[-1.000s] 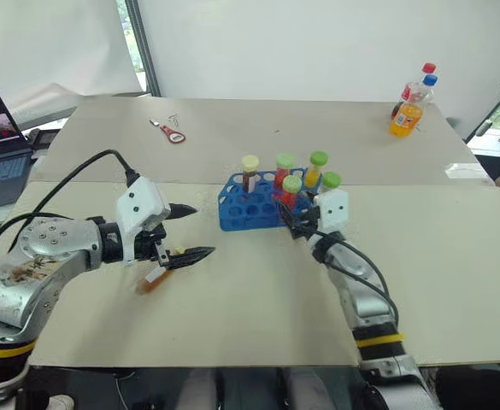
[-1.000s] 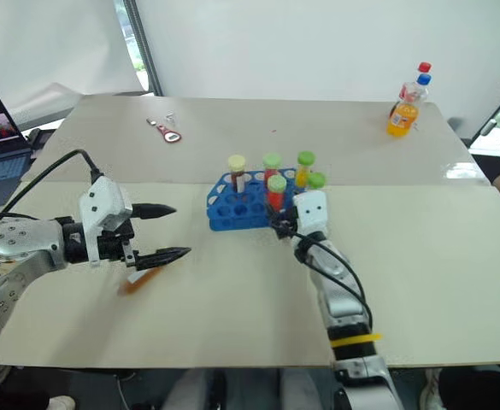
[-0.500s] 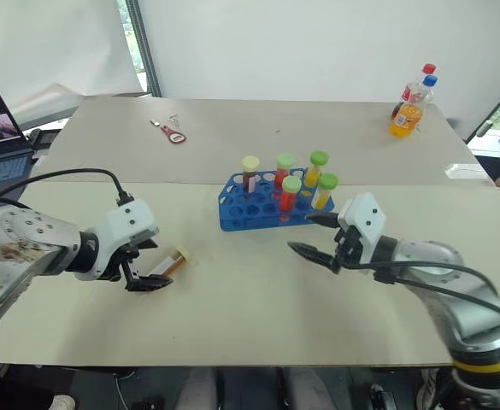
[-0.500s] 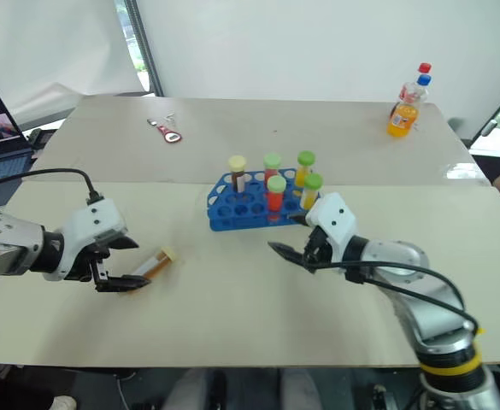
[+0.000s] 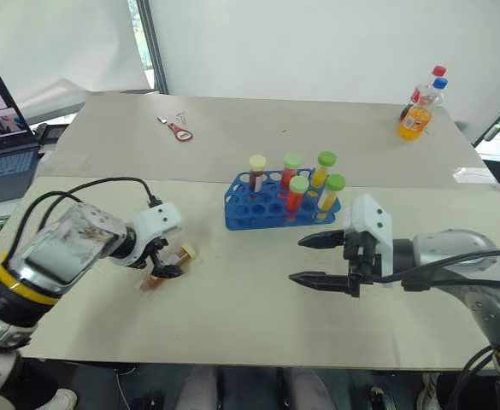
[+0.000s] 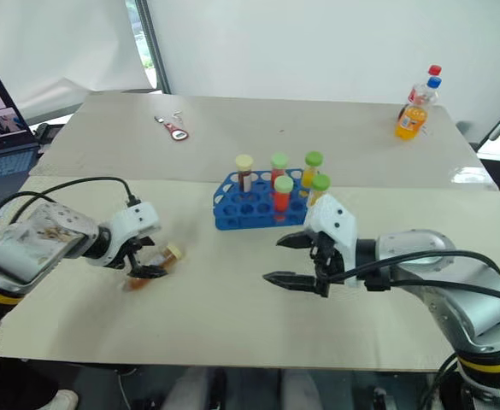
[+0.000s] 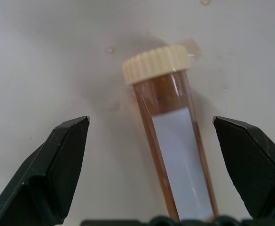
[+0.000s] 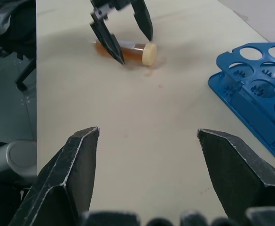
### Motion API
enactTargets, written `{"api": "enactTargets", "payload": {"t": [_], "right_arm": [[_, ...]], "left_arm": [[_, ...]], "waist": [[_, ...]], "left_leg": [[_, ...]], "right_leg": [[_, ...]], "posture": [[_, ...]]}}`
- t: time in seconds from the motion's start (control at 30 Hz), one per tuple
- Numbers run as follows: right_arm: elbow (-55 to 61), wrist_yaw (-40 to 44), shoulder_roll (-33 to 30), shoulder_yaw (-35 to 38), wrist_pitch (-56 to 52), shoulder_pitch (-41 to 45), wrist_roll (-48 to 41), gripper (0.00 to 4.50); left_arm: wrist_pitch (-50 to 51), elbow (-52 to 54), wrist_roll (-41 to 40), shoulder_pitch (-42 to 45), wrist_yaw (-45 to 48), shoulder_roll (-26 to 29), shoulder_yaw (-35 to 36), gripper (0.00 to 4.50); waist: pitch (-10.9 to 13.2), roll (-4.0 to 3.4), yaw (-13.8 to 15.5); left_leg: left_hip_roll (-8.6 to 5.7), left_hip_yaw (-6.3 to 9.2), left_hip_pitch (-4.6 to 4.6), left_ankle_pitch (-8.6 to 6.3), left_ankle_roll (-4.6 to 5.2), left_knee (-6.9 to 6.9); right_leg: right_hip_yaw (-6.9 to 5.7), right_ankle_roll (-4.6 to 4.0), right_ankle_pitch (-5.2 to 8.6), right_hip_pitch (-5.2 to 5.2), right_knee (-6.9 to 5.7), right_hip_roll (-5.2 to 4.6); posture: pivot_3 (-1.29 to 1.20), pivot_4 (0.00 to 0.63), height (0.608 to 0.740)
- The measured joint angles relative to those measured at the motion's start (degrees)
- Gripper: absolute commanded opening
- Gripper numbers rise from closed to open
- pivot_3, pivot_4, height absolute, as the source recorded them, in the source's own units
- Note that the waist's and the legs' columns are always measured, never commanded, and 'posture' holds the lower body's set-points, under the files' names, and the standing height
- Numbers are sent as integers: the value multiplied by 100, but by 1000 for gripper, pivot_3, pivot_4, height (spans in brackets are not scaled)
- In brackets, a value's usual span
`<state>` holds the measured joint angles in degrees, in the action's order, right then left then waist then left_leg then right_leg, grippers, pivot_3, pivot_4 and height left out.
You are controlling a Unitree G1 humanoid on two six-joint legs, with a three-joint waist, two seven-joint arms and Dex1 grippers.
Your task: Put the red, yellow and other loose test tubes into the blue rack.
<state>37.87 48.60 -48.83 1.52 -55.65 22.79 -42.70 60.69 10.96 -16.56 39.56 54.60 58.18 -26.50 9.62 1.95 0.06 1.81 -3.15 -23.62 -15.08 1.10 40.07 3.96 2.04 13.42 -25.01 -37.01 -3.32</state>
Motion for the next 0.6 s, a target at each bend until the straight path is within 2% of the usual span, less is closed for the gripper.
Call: {"api": "enactTargets", "payload": {"t": [0.03, 0.07, 0.13, 0.23, 0.3, 0.5, 0.6], "right_arm": [[0, -25, -10, 41, -71, 25, -114, 3704], [1, -31, -37, 83, -137, 46, -208, 3757], [2, -40, -140, 196, -241, 71, -384, 3757], [0, -69, -225, 315, -388, 137, -645, 3757], [-18, -127, -231, 400, -450, 198, -817, 3757], [-25, -311, -295, 608, -570, 315, -1157, 3757], [-5, -271, -557, 776, -455, 129, -1096, 3757]], "left_arm": [[2, -94, 55, 58, 19, -108, -43, 4500], [-11, -133, 112, 99, 44, -148, -94, 3954], [-58, -197, 216, 137, 106, -150, -137, 3233], [-153, -207, 394, 139, 198, -153, -178, 1726], [-344, -183, 520, 114, 319, -127, -225, 925], [-701, -130, 683, 33, 645, -1, -225, 899], [-941, -195, 485, 115, 938, -105, 99, 899]], "waist": [[0, 0, -1], [0, 0, -1], [0, 0, -1], [0, 0, -3], [0, 0, -3], [0, 0, -6], [1, 1, 28]], "left_leg": [[0, 1, -3, 0, 0, 1], [0, 2, -3, 0, 0, 1], [0, 3, -3, -1, 1, 0], [0, 5, -2, -1, 1, 0], [0, 5, -2, -1, 1, 1], [1, 5, -5, -1, 2, 1], [1, 14, -20, -1, 2, 10]], "right_leg": [[0, 0, 0, -2, -1, 0], [0, 0, 0, -3, -2, 0], [0, 0, 0, -3, -2, 0], [0, 0, 0, -3, -2, 0], [0, 0, 0, -2, -3, -1], [0, 0, 0, -4, -3, -1], [-7, 0, 0, -10, -3, -1]], "posture": [[0, 150, 733], [0, 150, 733], [0, 150, 733], [0, 150, 733], [0, 150, 733], [0, 150, 733], [0, 150, 733]]}}
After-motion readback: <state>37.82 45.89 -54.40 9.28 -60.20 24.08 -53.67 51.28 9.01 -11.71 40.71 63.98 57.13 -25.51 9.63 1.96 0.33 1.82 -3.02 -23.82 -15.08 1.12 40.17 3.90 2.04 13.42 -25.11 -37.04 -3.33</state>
